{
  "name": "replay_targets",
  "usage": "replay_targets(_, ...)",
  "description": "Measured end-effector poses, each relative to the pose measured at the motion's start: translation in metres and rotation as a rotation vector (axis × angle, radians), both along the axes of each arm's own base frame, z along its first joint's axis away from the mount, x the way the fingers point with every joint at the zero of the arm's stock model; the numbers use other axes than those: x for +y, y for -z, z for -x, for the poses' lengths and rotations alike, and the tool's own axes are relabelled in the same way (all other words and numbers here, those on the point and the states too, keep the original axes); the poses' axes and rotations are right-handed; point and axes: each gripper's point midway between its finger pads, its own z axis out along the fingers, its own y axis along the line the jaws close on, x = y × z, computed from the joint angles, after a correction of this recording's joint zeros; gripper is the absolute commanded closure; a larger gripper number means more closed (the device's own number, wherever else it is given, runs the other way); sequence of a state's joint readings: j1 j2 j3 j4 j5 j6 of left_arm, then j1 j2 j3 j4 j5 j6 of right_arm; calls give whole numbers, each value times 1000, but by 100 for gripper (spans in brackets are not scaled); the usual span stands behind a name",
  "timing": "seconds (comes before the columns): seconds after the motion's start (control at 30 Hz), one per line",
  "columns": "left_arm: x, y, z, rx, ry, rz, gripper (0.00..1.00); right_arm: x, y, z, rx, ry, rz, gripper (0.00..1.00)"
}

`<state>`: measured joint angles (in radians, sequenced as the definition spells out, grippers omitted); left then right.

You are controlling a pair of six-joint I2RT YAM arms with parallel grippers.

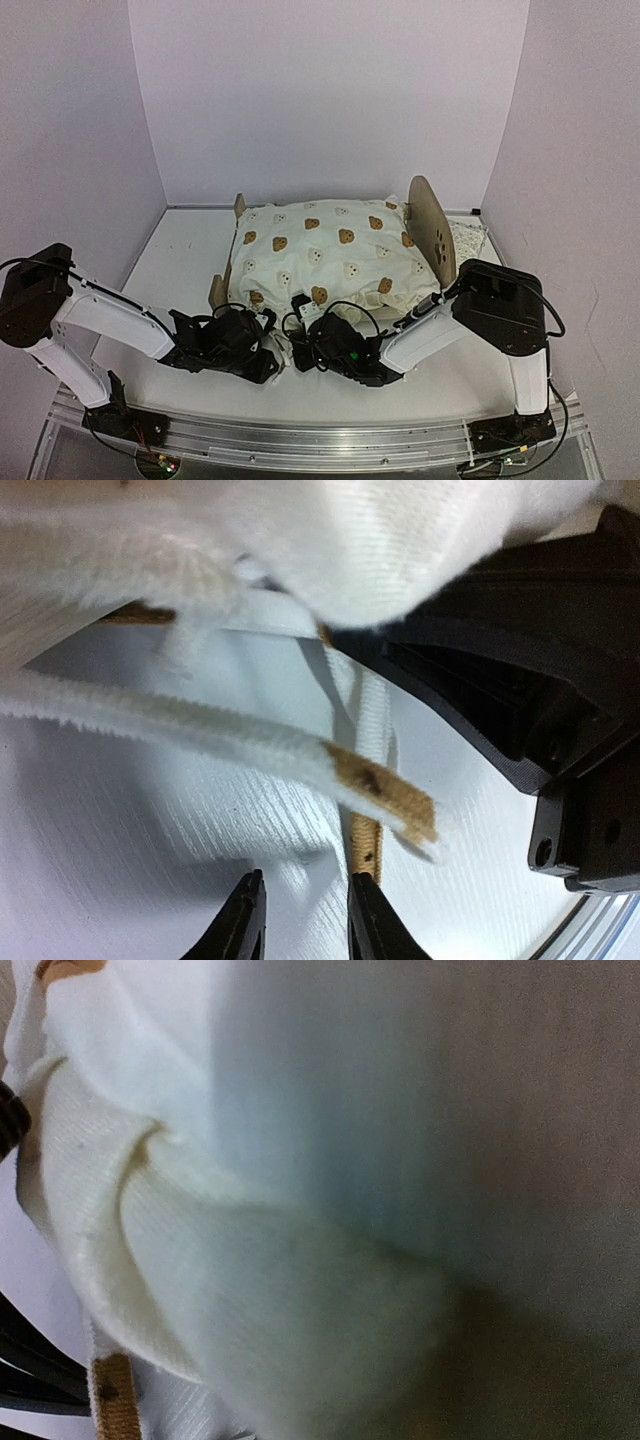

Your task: Set up the pet bed

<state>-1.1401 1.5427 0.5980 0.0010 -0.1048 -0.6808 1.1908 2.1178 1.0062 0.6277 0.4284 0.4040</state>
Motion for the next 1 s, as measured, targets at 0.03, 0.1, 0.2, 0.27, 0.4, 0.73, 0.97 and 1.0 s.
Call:
replay_targets(0.03,0,0,0,0,0,0,67,-1,1,0,5,6,-1,100)
replay_targets(0.1,-2,0,0,-1,4,1,63,-3,2,-1,12,20,-7,100)
replay_targets(0.2,-8,-1,6,-2,23,1,59,-3,2,-1,19,33,-17,100)
replay_targets(0.27,-12,-2,10,-1,39,0,59,-3,2,-1,23,39,-22,100)
replay_targets(0.4,-17,-1,17,1,65,-9,74,-4,1,-2,29,54,-31,100)
replay_targets(0.73,-14,3,15,-2,31,-38,100,-11,-3,2,41,65,-51,100)
replay_targets(0.97,-1,0,16,-5,0,-40,100,-7,-16,13,27,31,-80,100)
replay_targets(1.0,2,-1,16,-5,-8,-40,100,-6,-17,16,23,22,-83,100)
